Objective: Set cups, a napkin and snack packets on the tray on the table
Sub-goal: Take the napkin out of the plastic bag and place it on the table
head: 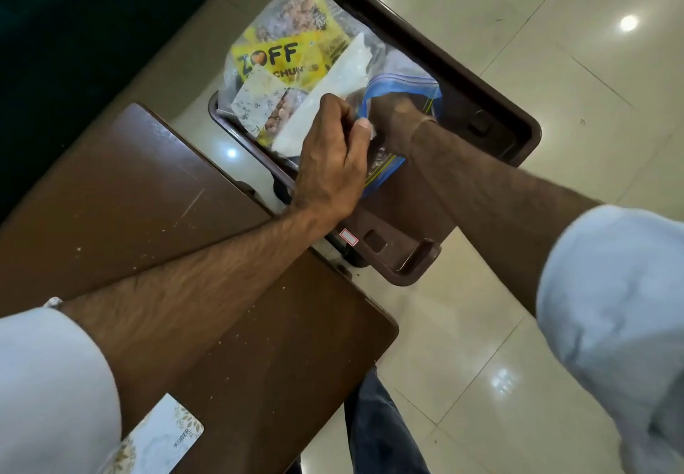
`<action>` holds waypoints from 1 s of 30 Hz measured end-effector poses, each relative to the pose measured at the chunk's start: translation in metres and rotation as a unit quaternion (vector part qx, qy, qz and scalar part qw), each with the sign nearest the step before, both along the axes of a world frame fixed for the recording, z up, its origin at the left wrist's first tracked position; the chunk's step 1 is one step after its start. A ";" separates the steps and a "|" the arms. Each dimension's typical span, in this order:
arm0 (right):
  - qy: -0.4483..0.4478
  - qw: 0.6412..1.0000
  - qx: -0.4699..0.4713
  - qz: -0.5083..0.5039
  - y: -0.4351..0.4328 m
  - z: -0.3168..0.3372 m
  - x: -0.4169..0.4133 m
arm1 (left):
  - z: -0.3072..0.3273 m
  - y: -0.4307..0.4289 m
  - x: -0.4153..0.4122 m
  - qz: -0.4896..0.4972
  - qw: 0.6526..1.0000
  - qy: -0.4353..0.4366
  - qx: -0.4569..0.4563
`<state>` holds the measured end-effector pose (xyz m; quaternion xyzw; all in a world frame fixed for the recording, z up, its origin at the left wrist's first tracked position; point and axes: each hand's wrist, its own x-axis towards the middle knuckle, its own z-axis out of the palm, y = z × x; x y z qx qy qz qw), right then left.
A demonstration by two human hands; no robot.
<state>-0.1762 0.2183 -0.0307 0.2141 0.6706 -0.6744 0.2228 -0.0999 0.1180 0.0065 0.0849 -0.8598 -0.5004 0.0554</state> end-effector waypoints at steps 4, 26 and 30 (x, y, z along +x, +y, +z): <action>-0.056 0.996 -0.007 0.073 0.007 0.012 -0.011 | 0.002 0.001 0.000 0.004 1.000 -0.013 0.008; -0.056 0.979 -0.199 0.003 0.092 0.117 0.090 | 0.063 -0.001 0.042 -0.091 0.966 -0.131 0.204; -0.056 0.978 -0.199 0.036 0.060 0.137 0.102 | 0.090 -0.033 0.069 -0.059 0.967 -0.135 0.206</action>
